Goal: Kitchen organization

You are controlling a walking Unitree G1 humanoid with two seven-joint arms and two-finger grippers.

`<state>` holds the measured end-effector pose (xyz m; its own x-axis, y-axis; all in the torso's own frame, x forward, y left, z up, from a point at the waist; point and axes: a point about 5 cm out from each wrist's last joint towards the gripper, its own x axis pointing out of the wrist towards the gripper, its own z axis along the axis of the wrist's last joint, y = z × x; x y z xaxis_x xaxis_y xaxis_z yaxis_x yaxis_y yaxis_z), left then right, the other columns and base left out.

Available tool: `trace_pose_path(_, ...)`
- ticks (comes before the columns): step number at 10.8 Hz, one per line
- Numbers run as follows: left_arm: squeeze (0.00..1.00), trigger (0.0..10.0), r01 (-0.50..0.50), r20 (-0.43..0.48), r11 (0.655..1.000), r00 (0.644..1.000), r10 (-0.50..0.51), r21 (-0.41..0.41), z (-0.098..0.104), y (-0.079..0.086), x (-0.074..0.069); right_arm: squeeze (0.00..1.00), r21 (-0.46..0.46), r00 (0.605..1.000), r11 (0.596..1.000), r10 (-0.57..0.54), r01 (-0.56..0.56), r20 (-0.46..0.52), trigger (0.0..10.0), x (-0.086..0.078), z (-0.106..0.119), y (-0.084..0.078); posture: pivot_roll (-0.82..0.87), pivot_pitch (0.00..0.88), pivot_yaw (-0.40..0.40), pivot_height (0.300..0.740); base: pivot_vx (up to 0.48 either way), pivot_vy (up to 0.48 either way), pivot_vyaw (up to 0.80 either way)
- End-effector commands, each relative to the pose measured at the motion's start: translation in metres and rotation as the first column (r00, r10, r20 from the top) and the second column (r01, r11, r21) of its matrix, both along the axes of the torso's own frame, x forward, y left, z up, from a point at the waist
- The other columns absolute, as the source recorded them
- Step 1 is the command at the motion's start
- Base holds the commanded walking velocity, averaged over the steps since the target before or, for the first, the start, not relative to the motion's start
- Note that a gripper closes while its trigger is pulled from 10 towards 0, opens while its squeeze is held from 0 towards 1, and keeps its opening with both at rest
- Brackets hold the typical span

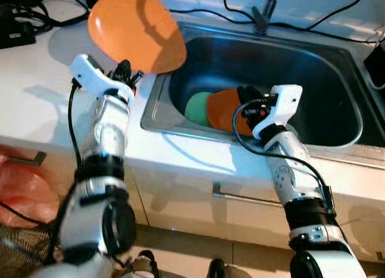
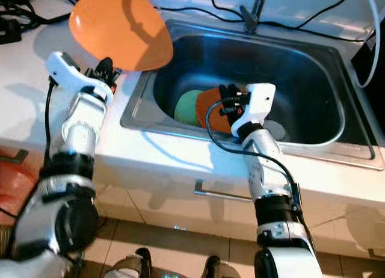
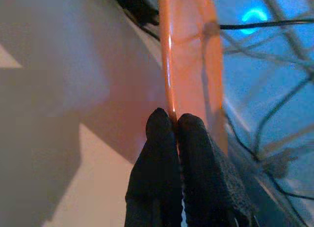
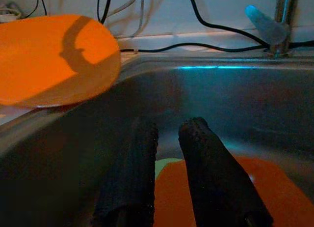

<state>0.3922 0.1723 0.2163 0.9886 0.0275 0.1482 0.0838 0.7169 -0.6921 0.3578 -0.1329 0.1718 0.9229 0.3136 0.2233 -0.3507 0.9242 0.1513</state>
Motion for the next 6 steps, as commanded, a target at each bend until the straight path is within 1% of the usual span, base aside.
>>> trace_pose_path(1, 0.0, 0.0, 0.069, 0.034, 0.998, 0.997, -0.07, 0.01, 0.001, -0.012, -0.005, 0.0, 0.011, 0.997, 1.0, -0.004, 0.005, -0.079, 10.0, -0.001, -0.018, -0.001, 0.01, 0.154, -0.065, 0.74, 0.0, 0.0, 0.0)
trace_pose_path(3, 0.0, 0.0, 0.11, 0.112, 0.994, 0.988, -0.109, 0.002, 0.012, -0.017, -0.012, 0.0, 0.015, 0.997, 1.0, -0.005, 0.006, -0.078, 10.0, 0.0, -0.018, 0.0, 0.01, 0.146, -0.062, 0.74, 0.0, 0.0, 0.0)
trace_pose_path(5, 0.0, 0.0, 0.104, 0.202, 0.994, 0.975, -0.094, -0.04, 0.026, -0.014, -0.018, 0.0, 0.02, 0.997, 1.0, -0.004, 0.006, -0.077, 10.0, 0.001, -0.019, 0.001, 0.02, 0.14, -0.063, 0.74, 0.0, 0.0, 0.0)
trace_pose_path(6, 0.0, 10.0, 0.133, 0.253, 0.991, 0.96, -0.122, -0.025, 0.036, -0.015, -0.022, 0.0, 0.023, 0.997, 1.0, -0.004, 0.006, -0.078, 10.0, 0.001, -0.019, 0.001, 0.02, 0.141, -0.061, 0.74, 0.0, 0.0, 0.0)
